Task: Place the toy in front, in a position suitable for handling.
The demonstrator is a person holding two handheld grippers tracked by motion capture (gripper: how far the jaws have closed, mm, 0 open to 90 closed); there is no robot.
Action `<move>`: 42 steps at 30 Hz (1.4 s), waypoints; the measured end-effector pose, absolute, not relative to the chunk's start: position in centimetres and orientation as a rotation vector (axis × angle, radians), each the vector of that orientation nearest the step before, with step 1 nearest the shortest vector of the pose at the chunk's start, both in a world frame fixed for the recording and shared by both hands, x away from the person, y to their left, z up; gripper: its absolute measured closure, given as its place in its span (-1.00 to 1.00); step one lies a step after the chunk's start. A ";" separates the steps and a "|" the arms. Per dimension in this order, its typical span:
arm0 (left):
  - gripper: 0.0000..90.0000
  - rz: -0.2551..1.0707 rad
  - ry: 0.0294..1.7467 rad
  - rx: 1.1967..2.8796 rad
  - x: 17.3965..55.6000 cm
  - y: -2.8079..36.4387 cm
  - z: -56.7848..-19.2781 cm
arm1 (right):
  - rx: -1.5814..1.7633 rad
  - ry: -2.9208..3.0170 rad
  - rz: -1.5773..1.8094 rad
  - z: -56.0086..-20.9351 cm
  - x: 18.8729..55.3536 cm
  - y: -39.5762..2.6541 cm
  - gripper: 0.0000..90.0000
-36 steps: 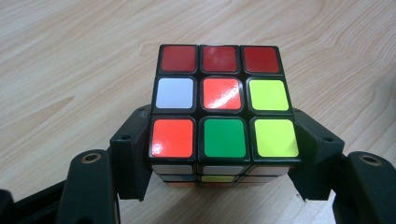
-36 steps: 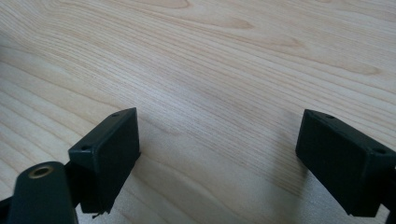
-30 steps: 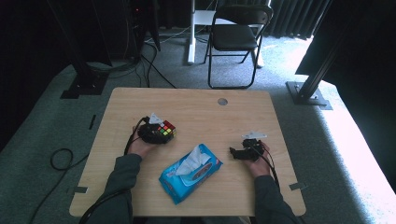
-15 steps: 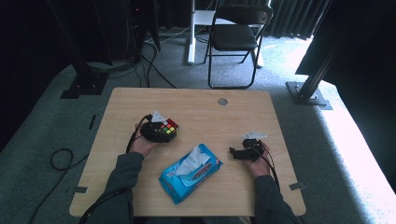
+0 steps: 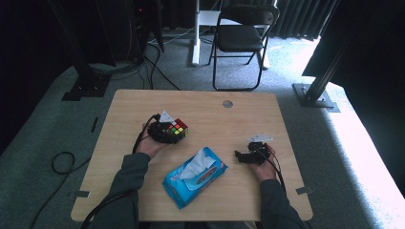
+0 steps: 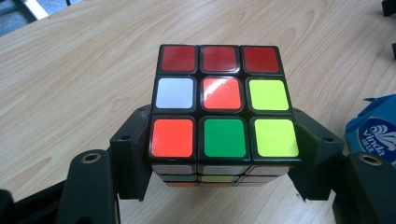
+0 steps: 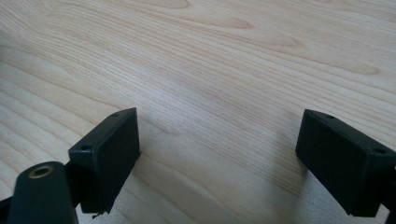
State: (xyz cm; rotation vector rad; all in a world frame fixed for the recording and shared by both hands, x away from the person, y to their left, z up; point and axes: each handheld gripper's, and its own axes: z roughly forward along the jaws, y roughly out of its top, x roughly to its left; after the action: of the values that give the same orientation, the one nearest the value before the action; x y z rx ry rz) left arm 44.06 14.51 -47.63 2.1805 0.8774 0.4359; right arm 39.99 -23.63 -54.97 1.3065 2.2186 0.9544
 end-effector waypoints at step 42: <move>-0.24 0.400 0.768 2.226 45.0 9.2 -46.9 | 1.306 2.217 0.952 -55.0 40.0 -23.6 -0.70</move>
State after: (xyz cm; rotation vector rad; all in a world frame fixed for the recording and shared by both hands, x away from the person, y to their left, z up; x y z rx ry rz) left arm 44.96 9.20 -46.87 2.2263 0.7676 0.3997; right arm 39.96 -23.62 -54.97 1.3063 2.2167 0.9525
